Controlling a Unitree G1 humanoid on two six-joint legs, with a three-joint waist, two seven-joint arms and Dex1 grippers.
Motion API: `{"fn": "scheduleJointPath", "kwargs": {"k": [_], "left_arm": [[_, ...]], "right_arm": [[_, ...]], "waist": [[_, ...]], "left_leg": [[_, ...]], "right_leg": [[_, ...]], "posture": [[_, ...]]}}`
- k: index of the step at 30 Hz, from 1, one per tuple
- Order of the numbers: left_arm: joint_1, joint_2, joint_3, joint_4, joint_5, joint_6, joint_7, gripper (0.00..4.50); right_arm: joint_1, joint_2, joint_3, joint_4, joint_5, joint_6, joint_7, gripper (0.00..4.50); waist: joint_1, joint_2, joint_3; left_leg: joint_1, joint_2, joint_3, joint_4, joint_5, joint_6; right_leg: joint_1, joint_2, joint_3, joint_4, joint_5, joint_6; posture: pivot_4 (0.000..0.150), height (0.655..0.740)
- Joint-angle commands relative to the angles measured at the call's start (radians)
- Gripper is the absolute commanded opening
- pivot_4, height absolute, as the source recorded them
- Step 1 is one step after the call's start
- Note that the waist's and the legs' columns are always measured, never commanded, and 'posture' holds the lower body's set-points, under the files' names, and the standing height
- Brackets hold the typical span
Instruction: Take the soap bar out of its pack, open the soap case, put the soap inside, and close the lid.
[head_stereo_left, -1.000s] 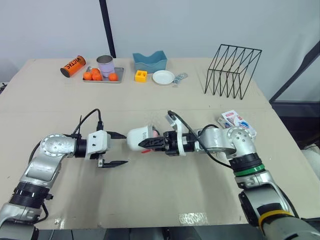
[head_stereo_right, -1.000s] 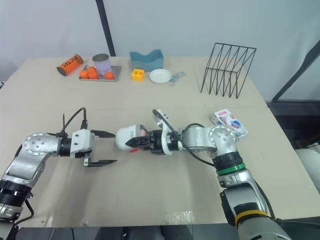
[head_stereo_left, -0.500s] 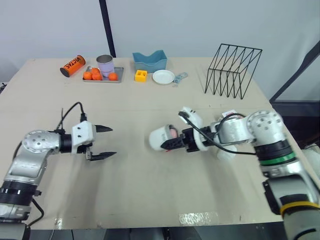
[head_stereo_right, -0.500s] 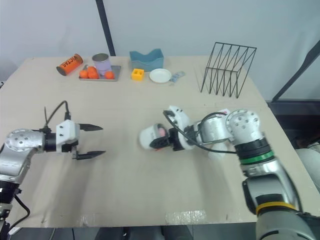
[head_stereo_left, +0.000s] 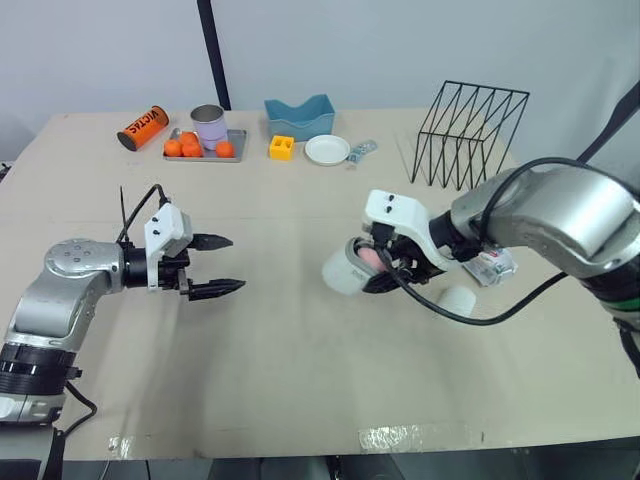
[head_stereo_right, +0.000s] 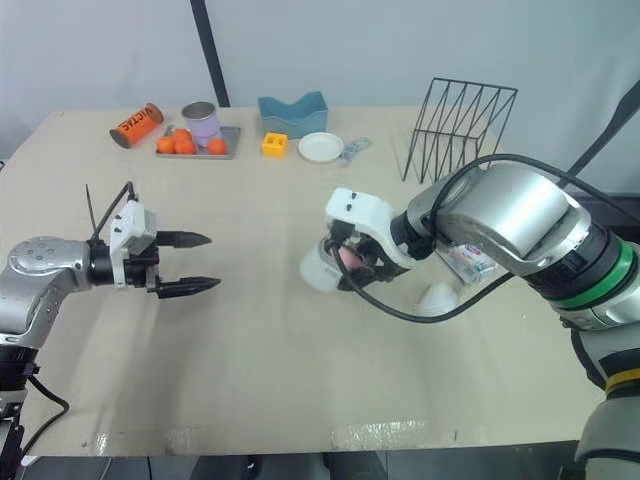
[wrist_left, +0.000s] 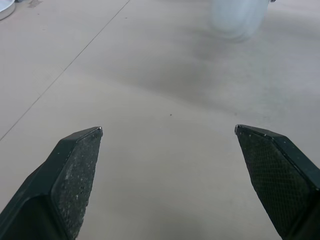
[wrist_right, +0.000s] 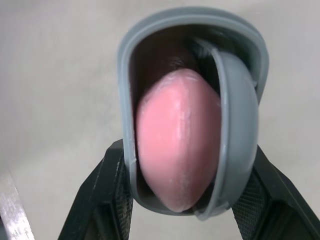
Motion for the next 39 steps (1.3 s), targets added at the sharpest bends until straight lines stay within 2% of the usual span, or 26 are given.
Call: {"fn": "scheduleJointPath", "kwargs": {"k": [1, 10, 22, 39], "left_arm": [[-0.007, -0.013, 0.011, -0.069, -0.038, 0.029, 0.007, 4.5], [0.014, -0.133, -0.016, -0.175, -0.05, -0.025, 0.055, 4.5], [0.001, -0.247, -0.132, -0.189, 0.002, -0.082, 0.092, 4.5], [-0.053, -0.288, -0.208, -0.138, 0.025, -0.082, 0.067, 4.5]], "right_arm": [[-0.038, -0.011, -0.001, -0.016, -0.126, -0.082, 0.132, 1.98], [0.056, 0.054, 0.022, -0.073, -0.327, -0.167, 0.231, 1.98], [0.069, 0.16, -0.017, -0.055, -0.393, -0.114, 0.257, 1.98], [0.064, 0.202, -0.005, -0.063, -0.458, -0.096, 0.282, 1.98]], "waist": [[0.001, 0.0, 0.0], [0.002, 0.0, 0.0], [0.002, 0.0, 0.0], [0.002, 0.0, 0.0]], "left_leg": [[0.0, 0.0, 0.0, 0.0, 0.0, 0.0], [0.0, -0.001, -0.002, 0.003, 0.0, 0.0], [0.0, -0.002, -0.008, 0.008, 0.0, 0.0], [0.0, -0.003, -0.014, 0.01, 0.0, -0.001]], "right_leg": [[0.0, 0.0, 0.0, 0.0, 0.0, 0.0], [0.002, -0.001, -0.002, 0.001, 0.0, 0.0], [0.006, -0.002, -0.009, 0.002, 0.0, 0.0], [0.009, -0.002, -0.014, 0.003, 0.0, 0.0]], "posture": [[0.15, 0.74], [0.15, 0.74], [0.15, 0.74], [0.15, 0.74]]}}
